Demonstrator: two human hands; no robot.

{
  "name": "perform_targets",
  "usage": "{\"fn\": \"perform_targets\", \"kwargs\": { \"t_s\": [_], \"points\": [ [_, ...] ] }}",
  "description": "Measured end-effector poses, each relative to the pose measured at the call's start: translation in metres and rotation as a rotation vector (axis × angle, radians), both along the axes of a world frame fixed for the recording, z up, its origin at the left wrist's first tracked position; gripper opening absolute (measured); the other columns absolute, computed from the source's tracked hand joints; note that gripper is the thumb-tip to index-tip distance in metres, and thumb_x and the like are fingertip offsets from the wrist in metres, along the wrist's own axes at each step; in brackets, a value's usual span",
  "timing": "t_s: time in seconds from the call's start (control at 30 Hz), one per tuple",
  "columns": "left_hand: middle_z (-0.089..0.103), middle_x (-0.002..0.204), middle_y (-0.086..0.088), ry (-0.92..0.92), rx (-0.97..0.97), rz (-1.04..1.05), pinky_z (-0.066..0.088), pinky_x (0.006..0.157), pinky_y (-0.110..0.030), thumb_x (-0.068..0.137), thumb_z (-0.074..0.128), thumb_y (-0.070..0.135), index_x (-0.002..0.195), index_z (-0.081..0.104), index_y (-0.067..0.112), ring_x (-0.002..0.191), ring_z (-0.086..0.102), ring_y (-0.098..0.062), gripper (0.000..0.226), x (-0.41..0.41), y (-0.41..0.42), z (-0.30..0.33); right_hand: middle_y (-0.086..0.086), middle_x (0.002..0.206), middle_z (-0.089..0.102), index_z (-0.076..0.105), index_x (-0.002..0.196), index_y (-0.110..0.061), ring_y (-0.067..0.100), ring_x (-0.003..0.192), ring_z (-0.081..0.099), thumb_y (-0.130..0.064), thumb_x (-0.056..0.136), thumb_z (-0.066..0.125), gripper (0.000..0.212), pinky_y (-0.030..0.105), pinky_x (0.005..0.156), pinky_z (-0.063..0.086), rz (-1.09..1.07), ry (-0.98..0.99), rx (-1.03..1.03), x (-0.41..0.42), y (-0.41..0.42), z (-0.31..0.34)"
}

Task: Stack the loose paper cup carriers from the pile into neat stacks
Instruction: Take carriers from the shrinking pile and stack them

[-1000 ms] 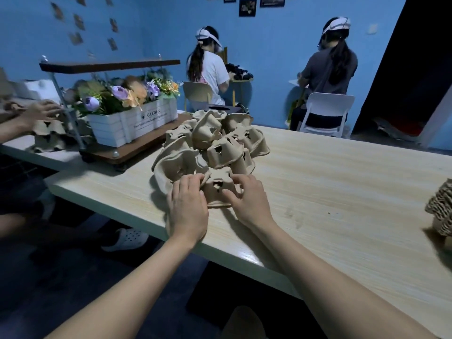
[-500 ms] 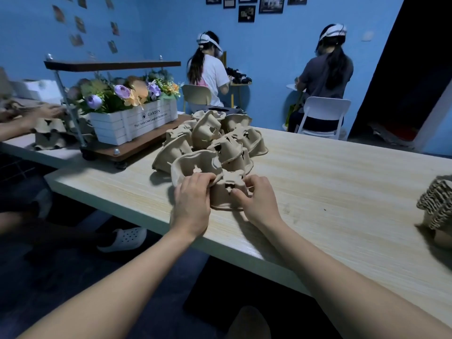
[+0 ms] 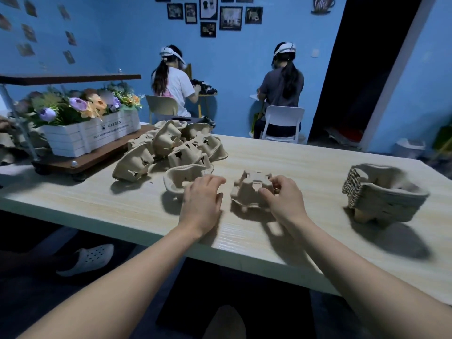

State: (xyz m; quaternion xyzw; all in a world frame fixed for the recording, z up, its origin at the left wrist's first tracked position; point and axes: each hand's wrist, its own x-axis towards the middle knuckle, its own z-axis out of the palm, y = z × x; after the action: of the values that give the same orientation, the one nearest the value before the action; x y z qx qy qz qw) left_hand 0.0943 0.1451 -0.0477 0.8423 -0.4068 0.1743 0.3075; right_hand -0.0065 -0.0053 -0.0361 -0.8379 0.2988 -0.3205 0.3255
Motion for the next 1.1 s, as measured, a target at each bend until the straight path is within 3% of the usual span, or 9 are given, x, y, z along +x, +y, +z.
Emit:
{"fn": "perform_targets", "kwargs": {
  "t_s": [0.13,0.23,0.43,0.57,0.7,0.8,0.87,0.97,1.1],
  "points": [
    [0.051,0.124,0.005,-0.072,0.025,-0.093,0.029,0.097,-0.030,0.089,0.059,0.022,0.123,0.052,0.024,0.117,0.046,-0.016,0.035,-0.013,-0.019,0.012,0.013,0.100,0.061,0.061,0.094,-0.008,0.025,0.091,0.055,-0.022,0.083,0.066,0.019,0.027,0.073,0.036,-0.018,-0.022,0.007,-0.021,-0.015,0.015],
    [0.055,0.116,0.002,-0.096,0.009,-0.164,0.036,0.090,-0.033,0.084,0.065,0.018,0.111,0.058,0.021,0.106,0.052,-0.021,0.029,-0.023,-0.036,0.021,0.011,0.092,0.064,0.063,0.093,-0.005,0.026,0.087,0.058,-0.019,0.081,0.067,0.019,0.035,0.079,0.045,-0.009,-0.080,0.060,-0.036,-0.021,0.028],
    [0.062,0.097,-0.001,-0.015,-0.126,-0.280,0.046,0.076,-0.036,0.085,0.059,0.005,0.094,0.060,0.013,0.089,0.058,-0.024,0.011,-0.038,-0.065,0.050,0.000,0.072,0.060,0.064,0.082,-0.007,0.019,0.074,0.054,-0.023,0.089,0.059,0.018,0.033,0.073,0.044,0.024,-0.190,0.193,-0.068,-0.034,0.053],
    [0.059,0.081,-0.001,0.126,-0.214,-0.272,0.036,0.066,-0.028,0.089,0.055,0.007,0.085,0.057,0.016,0.076,0.051,-0.020,0.010,-0.043,-0.087,0.074,0.008,0.083,0.062,0.064,0.087,-0.001,0.018,0.077,0.052,-0.037,0.097,0.044,0.043,0.035,0.074,0.041,-0.009,-0.272,0.209,-0.092,-0.048,0.064],
    [0.053,0.070,0.005,0.235,-0.247,-0.315,0.033,0.056,-0.022,0.092,0.046,0.005,0.082,0.051,0.014,0.066,0.048,-0.012,0.015,-0.058,-0.109,0.095,0.001,0.084,0.063,0.064,0.097,-0.009,0.012,0.071,0.054,-0.028,0.095,0.051,0.023,0.029,0.067,0.043,0.006,-0.215,0.095,-0.118,-0.061,0.071],
    [0.053,0.072,0.007,0.341,-0.272,-0.424,0.041,0.063,-0.026,0.095,0.046,0.010,0.087,0.053,0.013,0.068,0.049,-0.012,0.011,-0.073,-0.127,0.104,0.001,0.086,0.066,0.065,0.095,-0.012,0.019,0.081,0.059,-0.016,0.091,0.057,0.010,0.028,0.074,0.047,-0.053,-0.217,-0.005,-0.131,-0.072,0.076],
    [0.056,0.073,0.006,0.442,-0.341,-0.476,0.046,0.066,-0.031,0.096,0.051,0.019,0.090,0.056,0.012,0.069,0.051,-0.015,0.010,-0.083,-0.138,0.107,0.001,0.084,0.066,0.065,0.090,-0.013,0.019,0.080,0.058,-0.014,0.090,0.058,0.007,0.023,0.069,0.045,-0.128,-0.218,-0.050,-0.139,-0.080,0.082],
    [0.061,0.082,0.002,0.542,-0.380,-0.487,0.051,0.070,-0.032,0.093,0.057,0.029,0.097,0.057,0.013,0.076,0.057,-0.016,0.017,-0.098,-0.154,0.109,0.001,0.084,0.066,0.066,0.090,-0.012,0.020,0.081,0.059,-0.017,0.088,0.060,0.008,0.034,0.074,0.050,-0.196,-0.238,-0.038,-0.152,-0.095,0.090],
    [0.061,0.085,0.003,0.545,-0.316,-0.531,0.051,0.073,-0.029,0.090,0.061,0.017,0.104,0.057,0.011,0.078,0.059,-0.016,0.015,-0.115,-0.173,0.104,-0.001,0.080,0.063,0.062,0.096,-0.013,0.019,0.081,0.060,-0.017,0.085,0.066,0.012,0.035,0.080,0.050,-0.249,-0.280,0.009,-0.170,-0.114,0.099]
  ]
}}
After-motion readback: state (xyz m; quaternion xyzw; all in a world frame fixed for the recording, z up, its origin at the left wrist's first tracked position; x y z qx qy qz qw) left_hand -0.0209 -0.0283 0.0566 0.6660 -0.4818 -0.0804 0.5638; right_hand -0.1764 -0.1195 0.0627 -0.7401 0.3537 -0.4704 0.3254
